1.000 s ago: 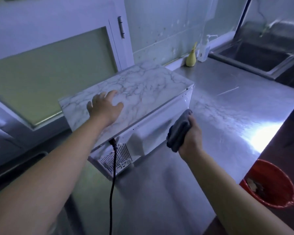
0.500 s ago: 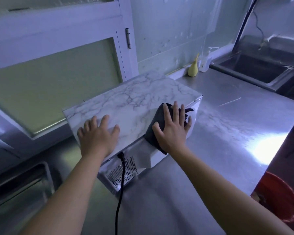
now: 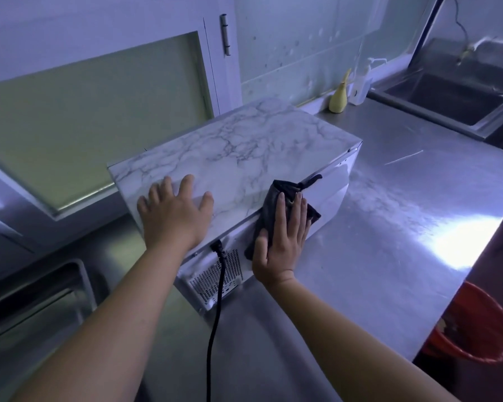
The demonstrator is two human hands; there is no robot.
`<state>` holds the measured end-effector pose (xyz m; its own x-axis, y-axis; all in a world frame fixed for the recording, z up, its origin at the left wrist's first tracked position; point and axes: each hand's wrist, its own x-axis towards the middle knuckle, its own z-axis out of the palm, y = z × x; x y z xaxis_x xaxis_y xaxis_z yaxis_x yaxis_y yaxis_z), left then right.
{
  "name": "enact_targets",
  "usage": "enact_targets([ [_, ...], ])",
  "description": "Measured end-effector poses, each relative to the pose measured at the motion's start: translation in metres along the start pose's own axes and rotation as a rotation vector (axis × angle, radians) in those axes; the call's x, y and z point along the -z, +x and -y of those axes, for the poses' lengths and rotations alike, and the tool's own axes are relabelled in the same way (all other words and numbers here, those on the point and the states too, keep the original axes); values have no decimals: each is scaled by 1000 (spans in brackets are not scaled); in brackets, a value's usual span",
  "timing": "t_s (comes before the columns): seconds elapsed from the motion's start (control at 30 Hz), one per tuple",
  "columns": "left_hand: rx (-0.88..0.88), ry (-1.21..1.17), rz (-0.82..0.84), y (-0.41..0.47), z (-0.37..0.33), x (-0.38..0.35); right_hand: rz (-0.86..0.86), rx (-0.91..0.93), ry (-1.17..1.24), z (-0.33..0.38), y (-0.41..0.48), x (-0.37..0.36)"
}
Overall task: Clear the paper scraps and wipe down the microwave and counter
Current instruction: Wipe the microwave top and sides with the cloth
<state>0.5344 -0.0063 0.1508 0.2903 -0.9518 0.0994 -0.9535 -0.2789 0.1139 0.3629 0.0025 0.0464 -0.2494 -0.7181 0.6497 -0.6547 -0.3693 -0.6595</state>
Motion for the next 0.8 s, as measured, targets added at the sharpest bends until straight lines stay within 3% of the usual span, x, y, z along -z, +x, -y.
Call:
enact_targets([
  [0.2, -2, -8, -19, 0, 1, 1, -106, 142, 86, -36, -21, -15],
  [0.33, -7, 1, -47, 7, 3, 0, -176, -27, 172, -44, -39, -34],
  [0.53, 5, -10, -40, 8, 3, -6, -188, -563, 368, -26, -63, -43],
  [0.7, 13, -8, -29, 9, 2, -9, -262, -1324, 746, -2, -56, -40],
  [0.8, 9, -9, -36, 9, 0, -9, -138, -1636, 890, 12, -56, -35],
])
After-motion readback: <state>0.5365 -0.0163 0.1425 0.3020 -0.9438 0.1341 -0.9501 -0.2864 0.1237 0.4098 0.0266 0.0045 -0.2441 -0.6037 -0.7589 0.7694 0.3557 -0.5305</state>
